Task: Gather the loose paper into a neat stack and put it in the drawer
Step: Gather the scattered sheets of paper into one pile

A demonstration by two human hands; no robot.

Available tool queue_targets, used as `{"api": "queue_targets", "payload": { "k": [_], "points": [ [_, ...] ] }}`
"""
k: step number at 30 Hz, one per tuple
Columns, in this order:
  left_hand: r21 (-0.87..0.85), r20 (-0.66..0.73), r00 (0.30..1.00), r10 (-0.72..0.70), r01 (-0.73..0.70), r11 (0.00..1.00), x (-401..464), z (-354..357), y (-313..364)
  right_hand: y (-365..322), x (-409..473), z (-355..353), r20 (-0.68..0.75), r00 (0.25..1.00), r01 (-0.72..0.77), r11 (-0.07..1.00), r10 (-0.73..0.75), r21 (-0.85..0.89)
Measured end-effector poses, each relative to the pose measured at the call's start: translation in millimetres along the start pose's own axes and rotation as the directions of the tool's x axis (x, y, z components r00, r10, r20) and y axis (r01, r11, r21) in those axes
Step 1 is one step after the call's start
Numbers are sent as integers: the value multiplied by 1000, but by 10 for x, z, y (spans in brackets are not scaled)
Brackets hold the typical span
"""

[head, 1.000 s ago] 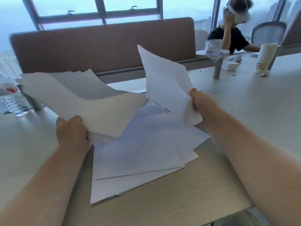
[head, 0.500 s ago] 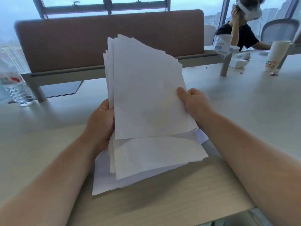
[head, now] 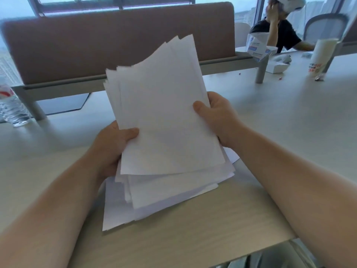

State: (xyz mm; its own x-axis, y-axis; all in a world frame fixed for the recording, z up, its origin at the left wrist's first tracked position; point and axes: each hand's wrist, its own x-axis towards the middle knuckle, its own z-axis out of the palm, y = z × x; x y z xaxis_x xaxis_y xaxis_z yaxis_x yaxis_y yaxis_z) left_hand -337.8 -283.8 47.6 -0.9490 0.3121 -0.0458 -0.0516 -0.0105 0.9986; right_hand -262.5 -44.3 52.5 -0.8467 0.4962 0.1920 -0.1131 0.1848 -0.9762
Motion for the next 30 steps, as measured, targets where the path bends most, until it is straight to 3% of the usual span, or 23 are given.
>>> {"api": "queue_targets", "payload": {
  "k": [2,5,6,7,9,10,13,16,23,28,30],
  "points": [
    [-35,-49,998,44,-46,998,12,-51,65,-43,3,3,-36,998,-46,989,52,139],
    [-147,-147,982,121,-142,979,9,-144,116,-75,42,-40,-111,983,-127,976,148,175],
    [-165,-180,973,144,-174,971,13,-163,108,-56,60,-56,-114,983,-136,987,146,90],
    [-175,-208,965,161,-199,964,24,-186,86,-28,63,-65,-79,989,-131,986,123,-103],
    [-208,-288,943,167,-232,950,27,-193,75,29,14,-51,66,991,-63,827,120,-558],
    [-221,-333,930,154,-235,946,28,-185,71,42,-26,-27,126,977,-38,721,173,-692],
    [-244,-370,920,128,-229,942,68,-184,26,-16,-184,50,216,942,61,500,257,-864],
    [-217,-406,907,113,-215,952,98,-184,2,-118,-349,194,296,920,184,384,257,-905],
    [-140,-434,887,160,-241,960,205,-208,-62,-205,-420,320,379,877,209,476,294,-854],
    [-86,-459,873,164,-227,970,230,-204,-98,-74,-329,289,361,899,89,704,248,-705],
    [-104,-483,862,151,-228,968,235,-224,-102,-2,-198,225,309,934,86,730,177,-678]
  ]
}}
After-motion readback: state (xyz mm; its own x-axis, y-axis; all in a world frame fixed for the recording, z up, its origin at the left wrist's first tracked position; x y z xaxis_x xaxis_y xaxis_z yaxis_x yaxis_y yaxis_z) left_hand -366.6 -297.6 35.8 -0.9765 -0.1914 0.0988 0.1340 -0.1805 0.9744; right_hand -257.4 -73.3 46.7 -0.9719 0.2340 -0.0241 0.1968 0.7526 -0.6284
